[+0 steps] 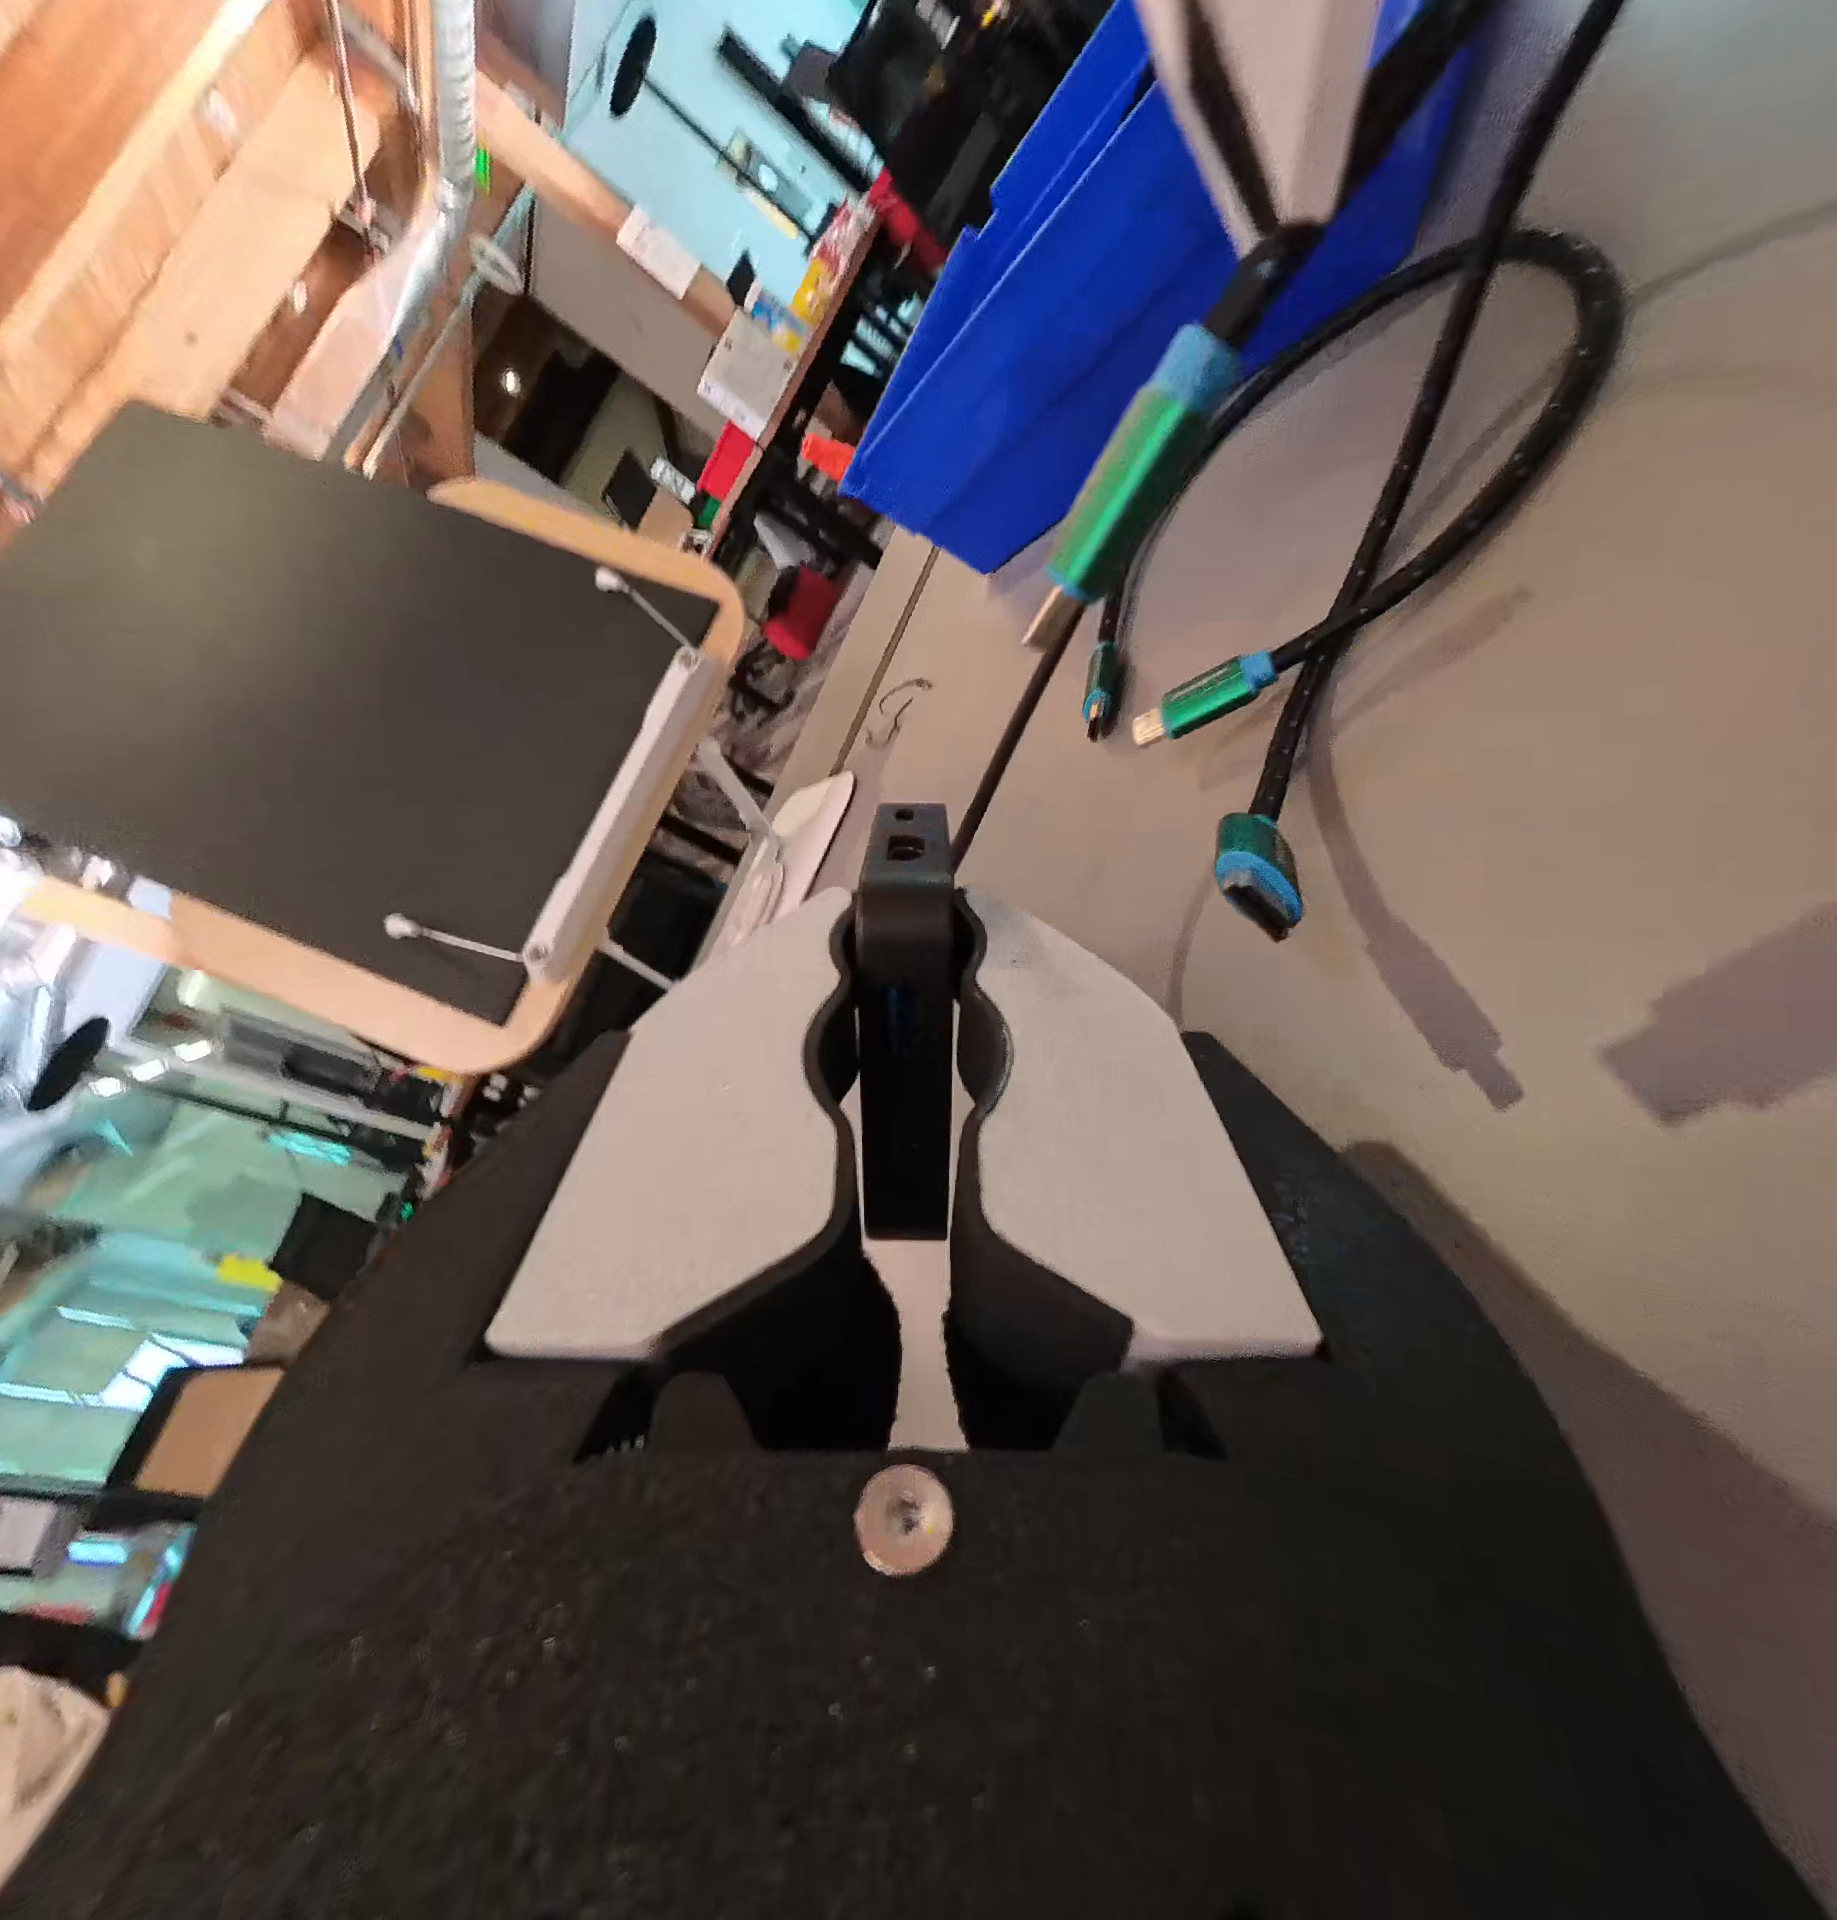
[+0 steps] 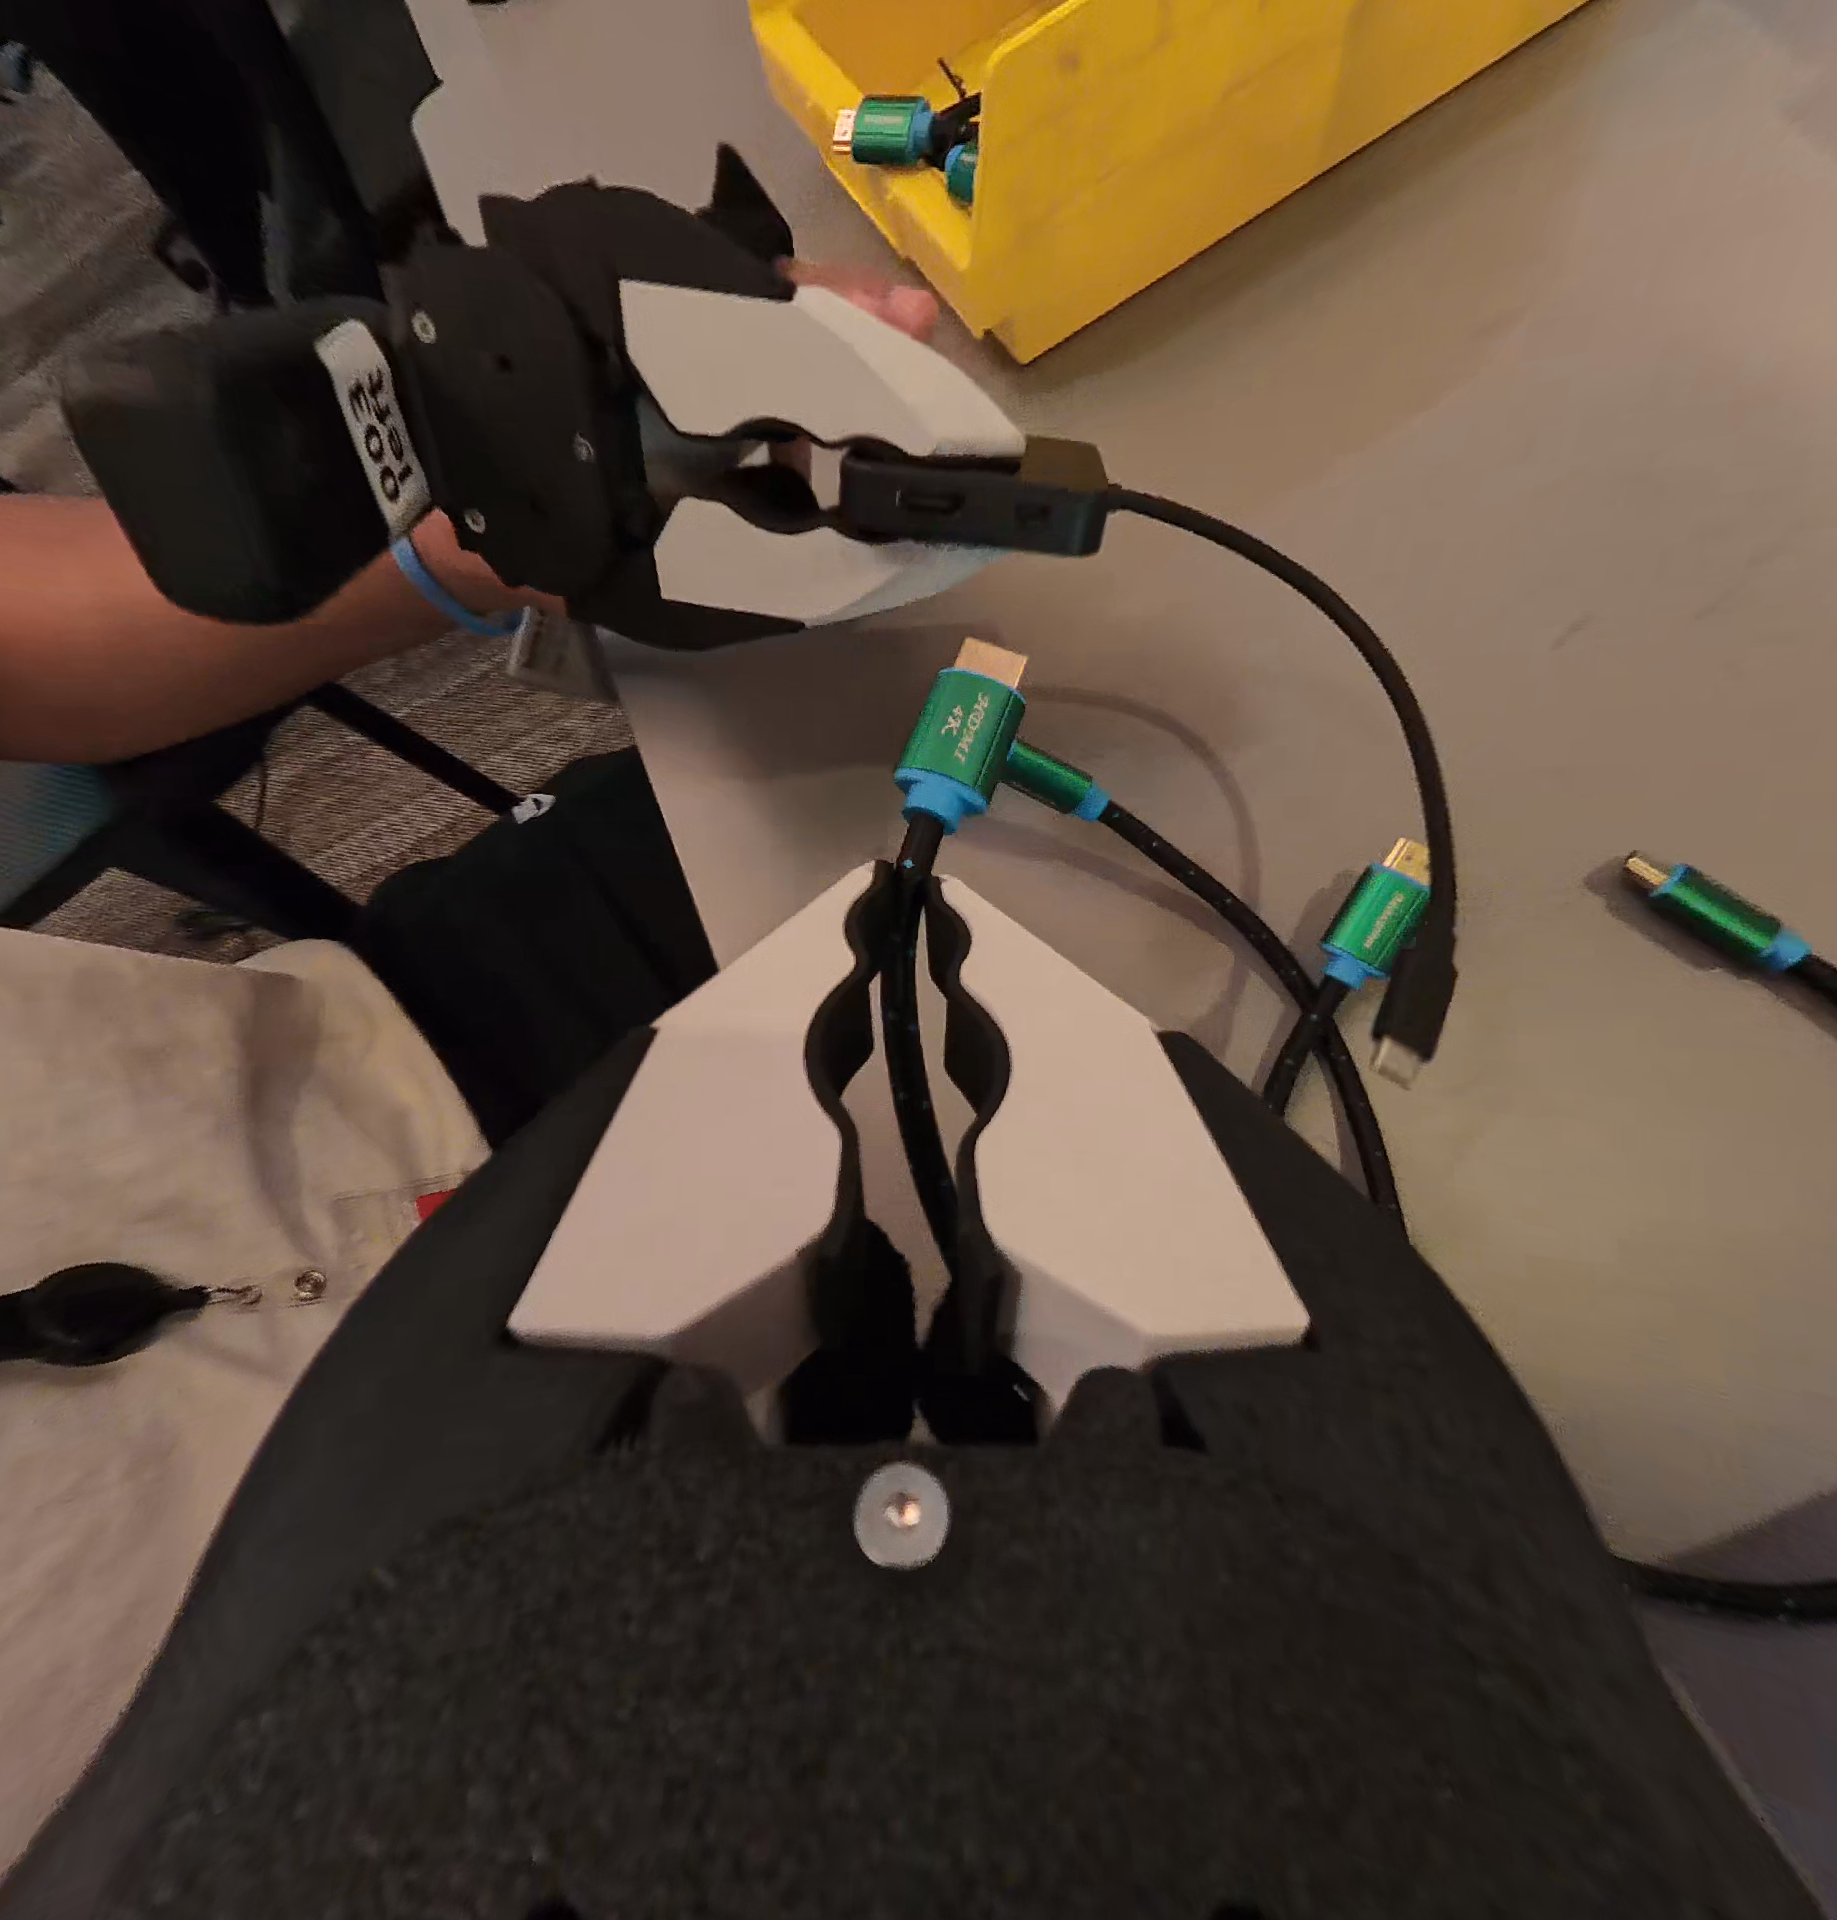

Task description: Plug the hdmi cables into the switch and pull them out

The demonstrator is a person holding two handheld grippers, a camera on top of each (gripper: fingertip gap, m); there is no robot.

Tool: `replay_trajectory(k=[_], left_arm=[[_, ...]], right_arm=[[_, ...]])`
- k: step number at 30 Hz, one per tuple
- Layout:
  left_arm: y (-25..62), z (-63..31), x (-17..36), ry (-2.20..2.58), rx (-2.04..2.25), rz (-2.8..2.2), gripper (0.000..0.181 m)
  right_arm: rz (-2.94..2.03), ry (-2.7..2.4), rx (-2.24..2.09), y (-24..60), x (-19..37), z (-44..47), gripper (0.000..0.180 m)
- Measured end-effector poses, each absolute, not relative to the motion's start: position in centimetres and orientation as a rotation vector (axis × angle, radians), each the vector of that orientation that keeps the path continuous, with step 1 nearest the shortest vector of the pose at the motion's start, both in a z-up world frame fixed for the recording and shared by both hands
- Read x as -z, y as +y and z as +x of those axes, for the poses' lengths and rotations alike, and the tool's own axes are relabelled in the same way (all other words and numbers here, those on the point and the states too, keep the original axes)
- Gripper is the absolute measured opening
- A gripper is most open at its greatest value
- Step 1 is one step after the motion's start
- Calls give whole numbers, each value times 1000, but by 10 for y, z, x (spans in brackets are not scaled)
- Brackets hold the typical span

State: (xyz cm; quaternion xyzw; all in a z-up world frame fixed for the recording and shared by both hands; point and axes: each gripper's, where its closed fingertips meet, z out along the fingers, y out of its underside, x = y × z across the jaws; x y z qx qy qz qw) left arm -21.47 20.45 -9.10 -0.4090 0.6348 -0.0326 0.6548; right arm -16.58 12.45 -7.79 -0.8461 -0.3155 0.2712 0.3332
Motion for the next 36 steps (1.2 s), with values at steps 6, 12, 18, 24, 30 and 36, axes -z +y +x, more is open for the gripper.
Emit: replay_trajectory(k=[6, 12, 18, 24, 30, 36], left_arm=[[188, -204, 95, 1515, 100, -870, 14], [179, -199, 101, 1582, 9, -770, 14], [177, -197, 102, 1590, -2, -752, 14], [176, -199, 105, 1611, -35, -732, 14], [181, -199, 104, 1616, -126, -752, 14], [200, -203, 101, 1530, -100, -904, 14]], right_arm=[[-2191, -901, -754, 117, 81, -177, 6], [-2201, -882, -802, 115, 82, -182, 6], [-2226, -884, -828, 112, 86, -181, 6], [-2231, -862, -833, 115, 86, -180, 6], [-2190, -839, -780, 123, 83, -179, 6], [-1937, -807, -614, 137, 44, -180, 8]])
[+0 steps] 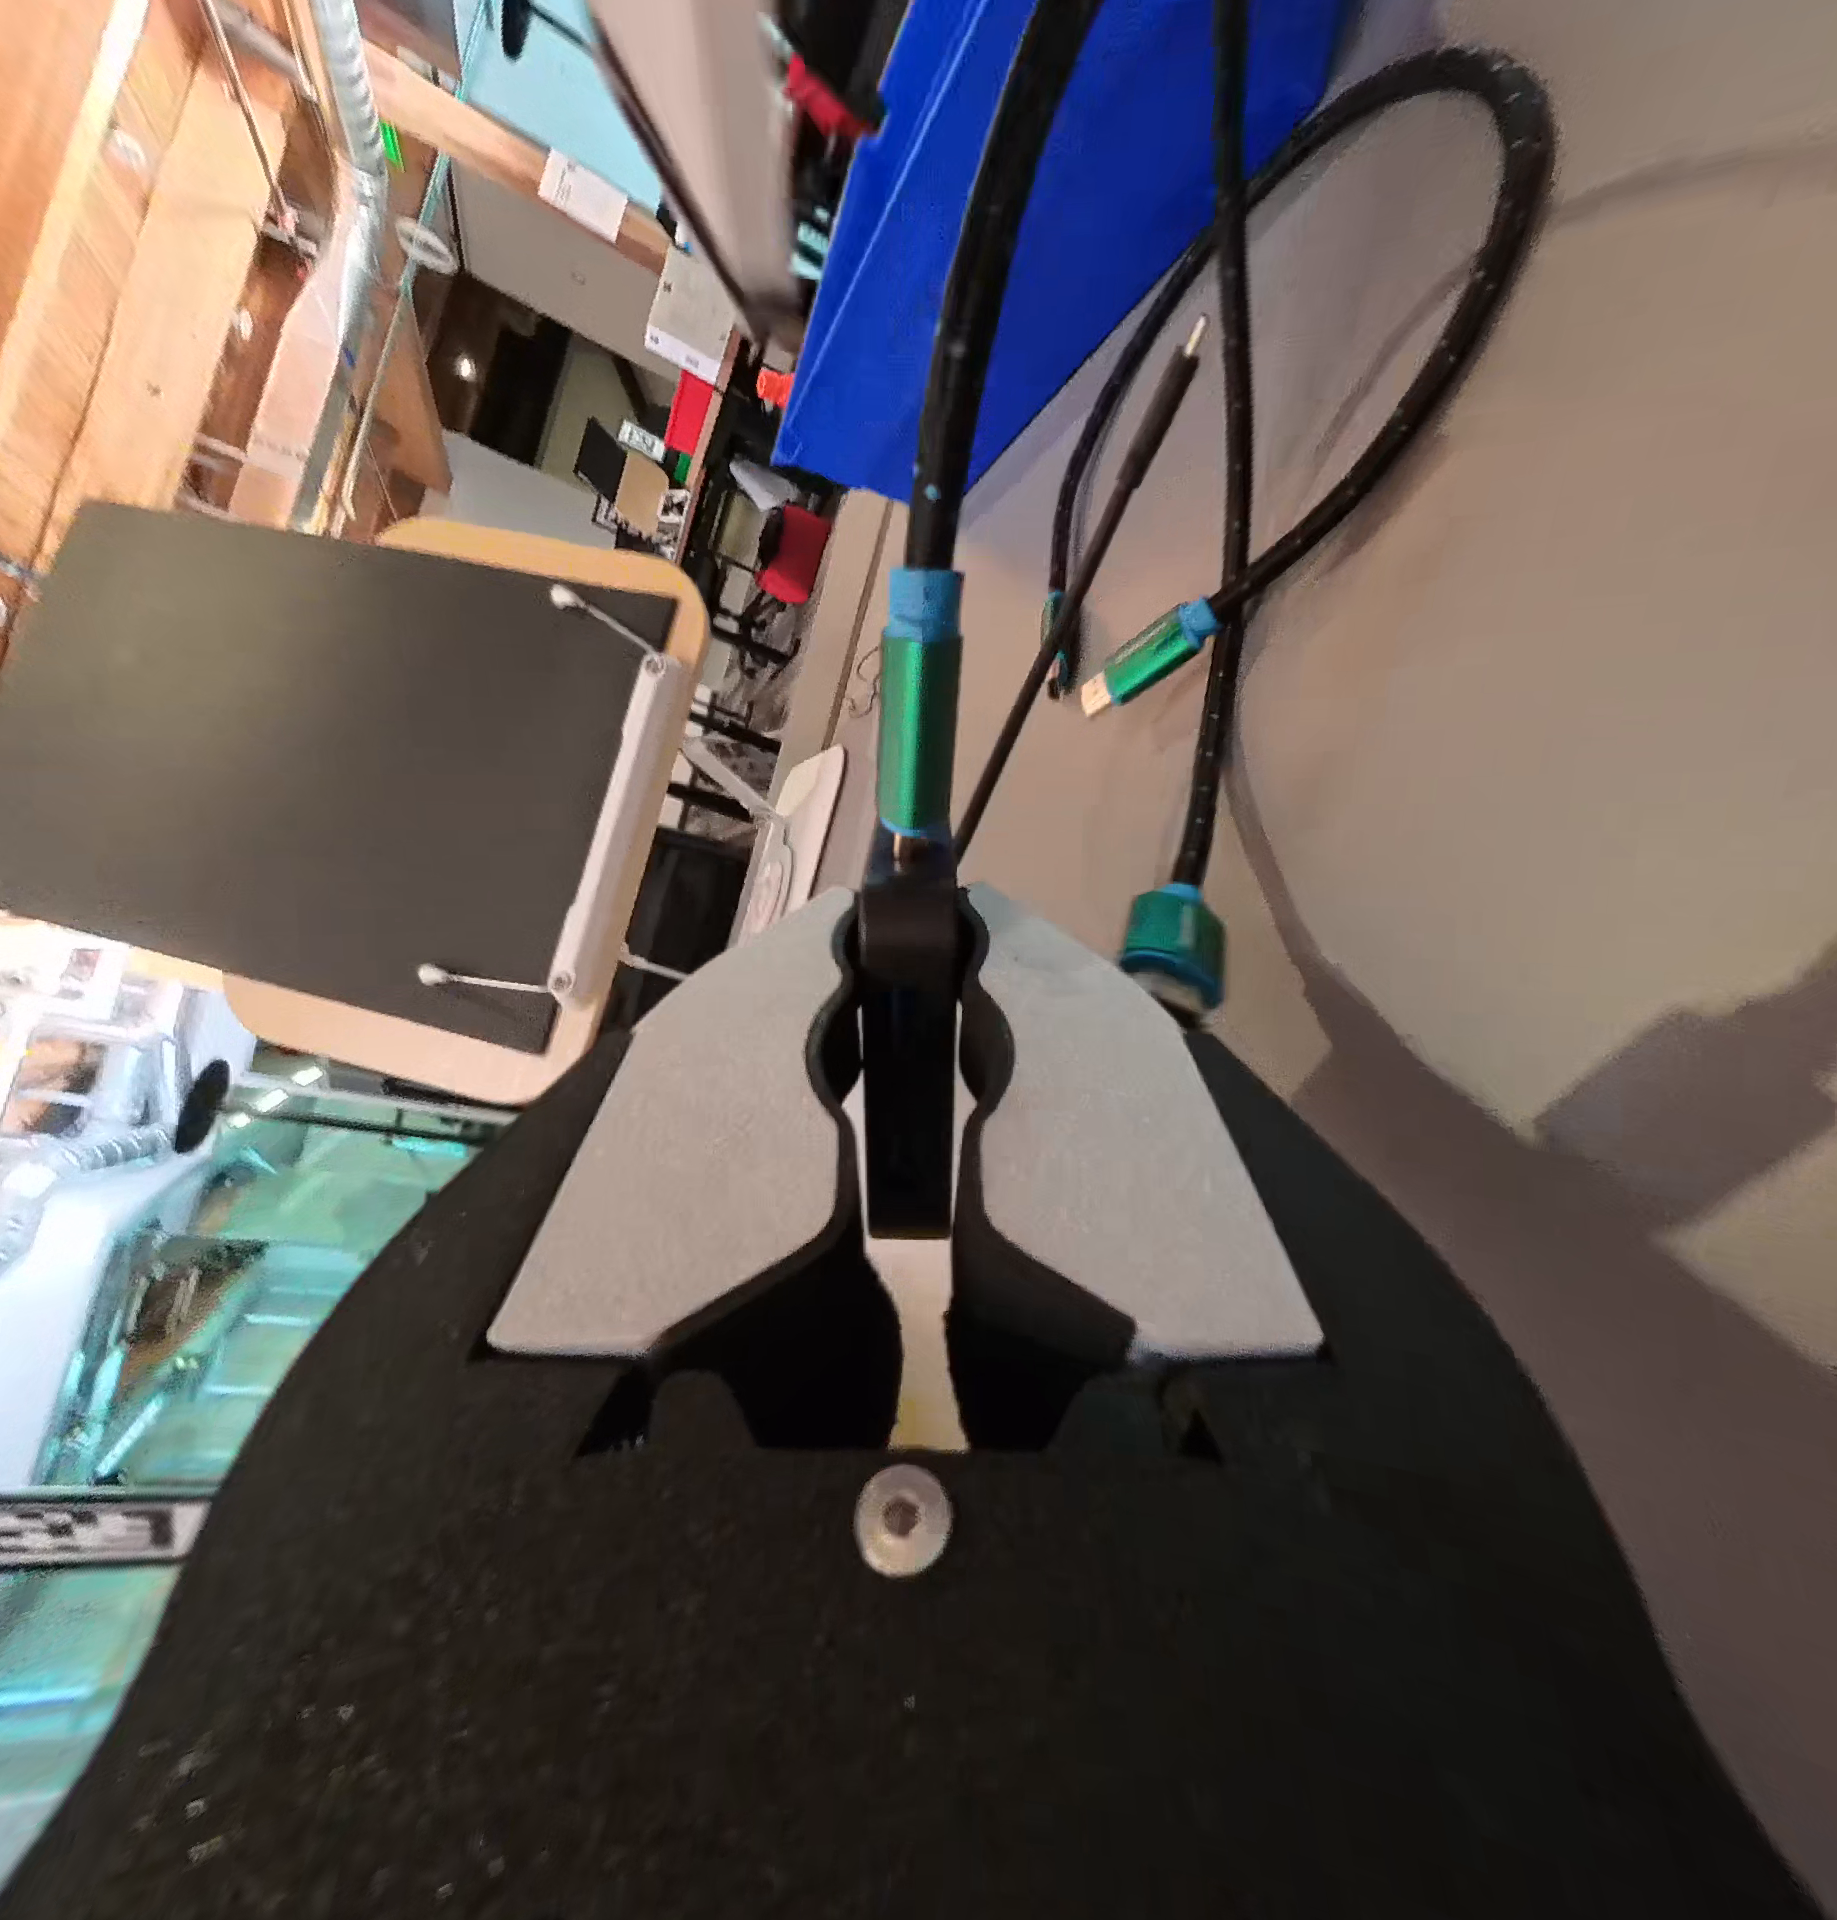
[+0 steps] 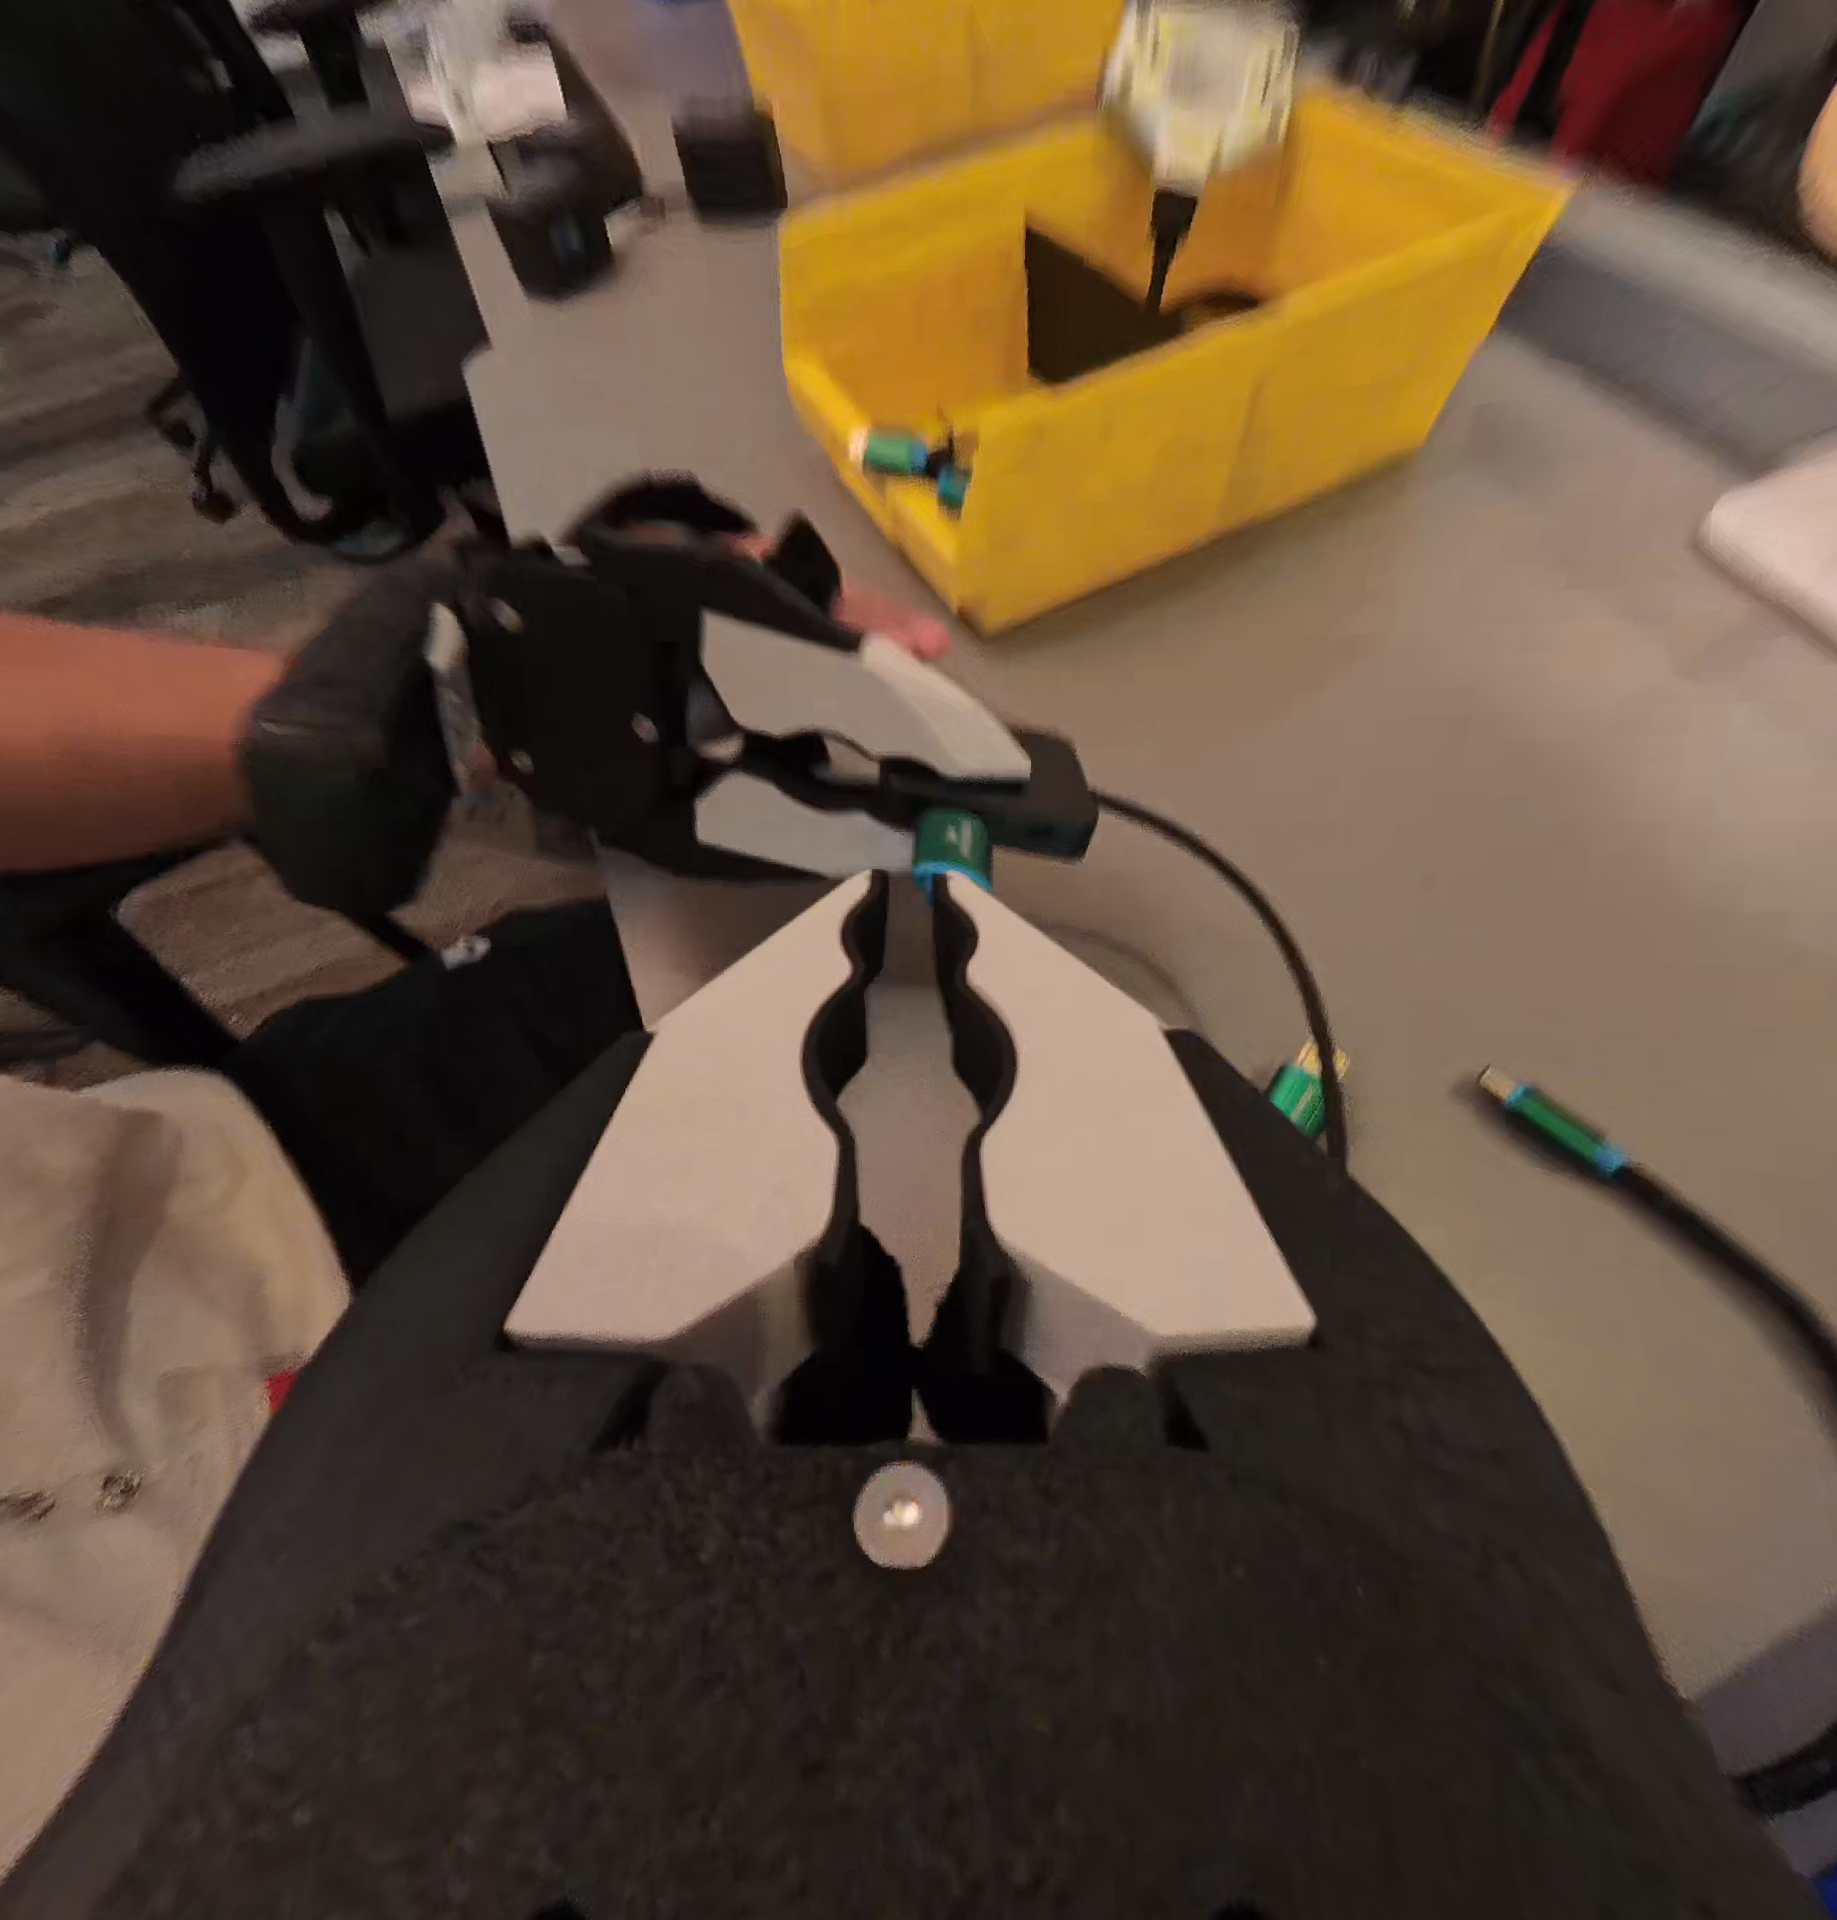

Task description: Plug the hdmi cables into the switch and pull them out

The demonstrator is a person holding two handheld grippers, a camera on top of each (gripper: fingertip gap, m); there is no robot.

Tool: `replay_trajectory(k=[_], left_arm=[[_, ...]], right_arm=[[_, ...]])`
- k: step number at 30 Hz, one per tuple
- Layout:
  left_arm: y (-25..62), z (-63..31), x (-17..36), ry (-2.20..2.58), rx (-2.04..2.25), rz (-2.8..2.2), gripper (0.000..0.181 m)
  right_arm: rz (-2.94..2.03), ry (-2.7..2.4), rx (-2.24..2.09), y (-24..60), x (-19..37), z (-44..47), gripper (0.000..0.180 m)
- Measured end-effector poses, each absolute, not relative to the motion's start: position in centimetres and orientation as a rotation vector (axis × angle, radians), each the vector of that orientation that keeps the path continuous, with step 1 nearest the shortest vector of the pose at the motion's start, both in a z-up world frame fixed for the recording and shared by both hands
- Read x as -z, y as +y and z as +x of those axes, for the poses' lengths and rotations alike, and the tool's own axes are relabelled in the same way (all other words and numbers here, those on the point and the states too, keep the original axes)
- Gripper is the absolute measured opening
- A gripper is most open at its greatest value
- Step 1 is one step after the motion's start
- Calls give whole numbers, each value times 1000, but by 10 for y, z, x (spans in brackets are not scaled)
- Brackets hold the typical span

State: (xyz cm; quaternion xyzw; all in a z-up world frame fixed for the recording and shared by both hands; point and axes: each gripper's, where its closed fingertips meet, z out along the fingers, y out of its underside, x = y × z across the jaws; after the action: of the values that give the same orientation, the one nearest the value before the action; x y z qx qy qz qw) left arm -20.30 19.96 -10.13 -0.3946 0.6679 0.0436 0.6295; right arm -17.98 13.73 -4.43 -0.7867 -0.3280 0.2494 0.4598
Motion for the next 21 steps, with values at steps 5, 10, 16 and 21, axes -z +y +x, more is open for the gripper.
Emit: replay_trajectory(k=[5, 10, 16, 21], left_arm=[[217, -214, 93, 1425, -53, -1005, 14], [220, -217, 90, 1389, -54, -1024, 14], [208, -208, 91, 1401, -59, -991, 14], [200, -200, 93, 1418, -55, -973, 14]], right_arm=[[-1882, -1039, -779, 96, 45, -208, 30], [-1884, -868, -517, 147, 118, -203, 35], [-1673, -538, -685, 172, 74, -192, 38], [-1695, -564, -634, 171, 79, -198, 29]])
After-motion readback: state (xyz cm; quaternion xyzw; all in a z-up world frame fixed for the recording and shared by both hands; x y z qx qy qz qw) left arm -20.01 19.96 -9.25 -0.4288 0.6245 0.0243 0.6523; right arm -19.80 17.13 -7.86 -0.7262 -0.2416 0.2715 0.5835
